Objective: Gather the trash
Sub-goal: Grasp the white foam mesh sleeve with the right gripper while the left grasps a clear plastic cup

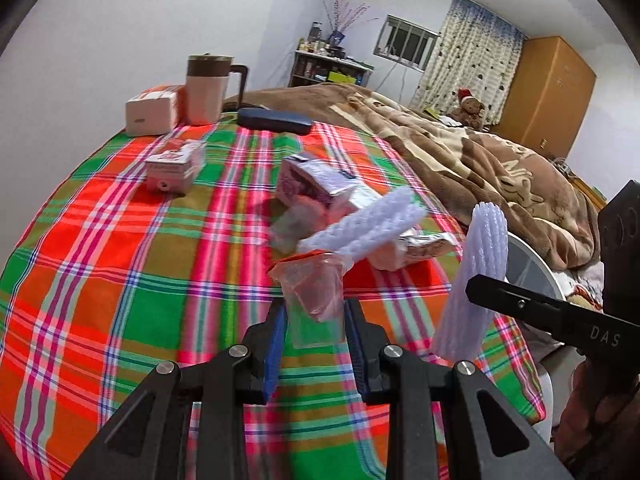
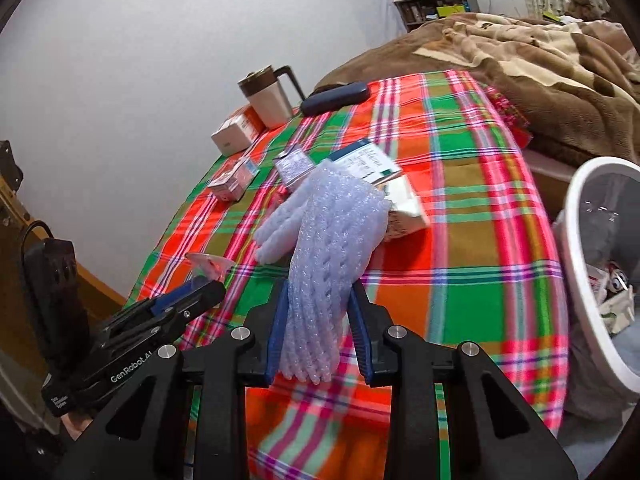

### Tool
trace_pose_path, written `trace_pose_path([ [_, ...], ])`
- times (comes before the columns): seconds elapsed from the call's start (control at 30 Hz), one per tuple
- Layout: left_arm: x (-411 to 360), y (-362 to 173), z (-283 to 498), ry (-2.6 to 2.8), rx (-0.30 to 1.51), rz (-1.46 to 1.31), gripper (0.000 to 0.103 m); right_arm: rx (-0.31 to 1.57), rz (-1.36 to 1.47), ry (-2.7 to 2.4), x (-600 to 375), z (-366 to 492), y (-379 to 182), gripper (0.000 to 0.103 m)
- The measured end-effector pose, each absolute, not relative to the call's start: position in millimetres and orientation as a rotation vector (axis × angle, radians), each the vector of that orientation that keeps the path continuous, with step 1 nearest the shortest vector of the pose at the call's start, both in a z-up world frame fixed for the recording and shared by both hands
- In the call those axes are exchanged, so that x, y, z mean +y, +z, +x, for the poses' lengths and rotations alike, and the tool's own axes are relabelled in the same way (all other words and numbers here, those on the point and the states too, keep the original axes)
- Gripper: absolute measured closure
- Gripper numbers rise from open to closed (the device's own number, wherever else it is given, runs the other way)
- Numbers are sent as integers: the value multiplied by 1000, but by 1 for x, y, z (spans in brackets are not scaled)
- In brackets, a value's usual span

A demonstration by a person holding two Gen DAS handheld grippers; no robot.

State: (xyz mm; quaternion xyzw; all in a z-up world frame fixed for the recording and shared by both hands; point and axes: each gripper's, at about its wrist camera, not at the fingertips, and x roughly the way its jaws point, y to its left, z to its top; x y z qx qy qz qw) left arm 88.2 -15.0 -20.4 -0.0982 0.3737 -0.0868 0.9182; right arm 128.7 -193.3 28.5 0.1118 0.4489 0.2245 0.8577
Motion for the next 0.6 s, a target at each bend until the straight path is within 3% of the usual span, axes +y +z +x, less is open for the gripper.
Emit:
trace_pose_path([
  [0.6,-83,-7,100,-306,763,-111,73,874,274,319,-263,118,39,72],
])
